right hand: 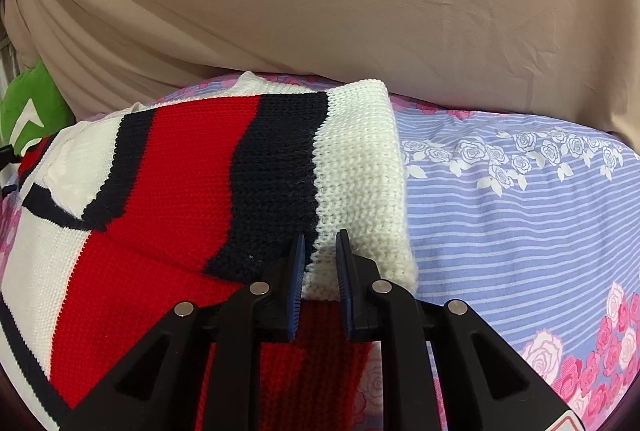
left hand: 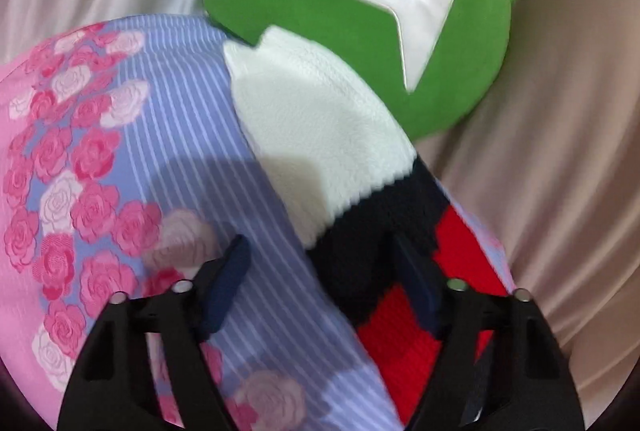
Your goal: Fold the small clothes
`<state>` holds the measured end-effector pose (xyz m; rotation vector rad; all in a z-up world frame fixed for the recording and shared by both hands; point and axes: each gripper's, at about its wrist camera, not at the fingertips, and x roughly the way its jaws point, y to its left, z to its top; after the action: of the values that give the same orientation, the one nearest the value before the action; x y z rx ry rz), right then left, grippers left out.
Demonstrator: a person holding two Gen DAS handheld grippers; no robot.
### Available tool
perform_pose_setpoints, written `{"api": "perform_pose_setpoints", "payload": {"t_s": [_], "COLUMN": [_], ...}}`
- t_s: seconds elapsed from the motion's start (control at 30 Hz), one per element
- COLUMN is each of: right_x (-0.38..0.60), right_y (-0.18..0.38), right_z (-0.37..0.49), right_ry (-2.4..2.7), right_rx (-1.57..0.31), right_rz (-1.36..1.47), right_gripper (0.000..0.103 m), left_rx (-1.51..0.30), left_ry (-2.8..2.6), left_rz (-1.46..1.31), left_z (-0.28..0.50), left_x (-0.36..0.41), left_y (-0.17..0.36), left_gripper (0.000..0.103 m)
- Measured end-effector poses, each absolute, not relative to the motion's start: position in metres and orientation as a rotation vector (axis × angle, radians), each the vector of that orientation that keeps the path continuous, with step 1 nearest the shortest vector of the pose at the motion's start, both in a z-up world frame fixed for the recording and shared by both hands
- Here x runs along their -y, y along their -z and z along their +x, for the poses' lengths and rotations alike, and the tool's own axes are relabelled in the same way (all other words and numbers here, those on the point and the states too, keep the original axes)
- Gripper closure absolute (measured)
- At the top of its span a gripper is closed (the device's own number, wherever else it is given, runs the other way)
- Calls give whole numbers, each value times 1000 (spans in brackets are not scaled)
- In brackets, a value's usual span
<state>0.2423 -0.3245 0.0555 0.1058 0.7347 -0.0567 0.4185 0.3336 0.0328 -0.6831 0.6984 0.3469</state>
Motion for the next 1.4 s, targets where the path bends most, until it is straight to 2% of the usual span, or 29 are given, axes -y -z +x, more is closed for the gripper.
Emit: {"api": "perform_pose_setpoints", "payload": {"t_s": [0.03,0.07,0.1,0.27,0.37,0.43,0.53,0.6,0.67,0.73,0.77,0.8,0.83,0.9,1.0,1.17,1.33,1.4], "right_x": [324,324,324,323,322,322,322,322,324,324,324,322,320,313,285,192,102,88], "right_y": [-56,-55,-55,-55,-55,-55,-54,-54,-54,-55,-56,-58,-61,-68,-88,-102,-67,-52], "right_z": [242,242,243,244,244,244,245,246,245,243,241,238,235,226,214,212,239,254], "right_ry": [57,57,57,60,60,58,46,36,21,-14,-38,-47,-42,-11,-26,-280,-424,-407], "right_rx": [-735,-735,-735,-736,-736,-735,-731,-728,-722,-707,-695,-676,-656,-603,-537,-542,-671,-725], "right_rz": [106,106,105,100,101,103,113,126,142,158,161,153,141,112,21,-167,-410,-451], "right_gripper": [89,89,89,89,89,89,86,84,81,69,57,49,47,46,44,38,39,44], "left_rx": [-696,-703,-697,-508,-424,-400,-442,-521,-579,-626,-642,-657,-665,-652,-606,-750,-835,-858], "left_ry": [-335,-333,-344,-230,-48,83,249,333,381,424,433,435,429,416,337,261,285,294], "left_rz": [-659,-627,-586,-265,-103,23,196,286,319,324,314,288,251,161,44,-162,-355,-400], "left_z": [421,423,422,390,358,335,307,292,281,265,264,263,262,261,256,297,313,321], "left_x": [-329,-323,-313,-205,-97,-12,104,163,191,199,193,183,171,139,82,18,-26,-30], "left_y": [-36,-40,-49,-135,-181,-190,-157,-111,-71,-43,-37,-36,-38,-49,-69,-60,-46,-43], "left_gripper": [69,91,97,99,99,99,92,62,60,60,59,55,52,41,32,32,32,32]}}
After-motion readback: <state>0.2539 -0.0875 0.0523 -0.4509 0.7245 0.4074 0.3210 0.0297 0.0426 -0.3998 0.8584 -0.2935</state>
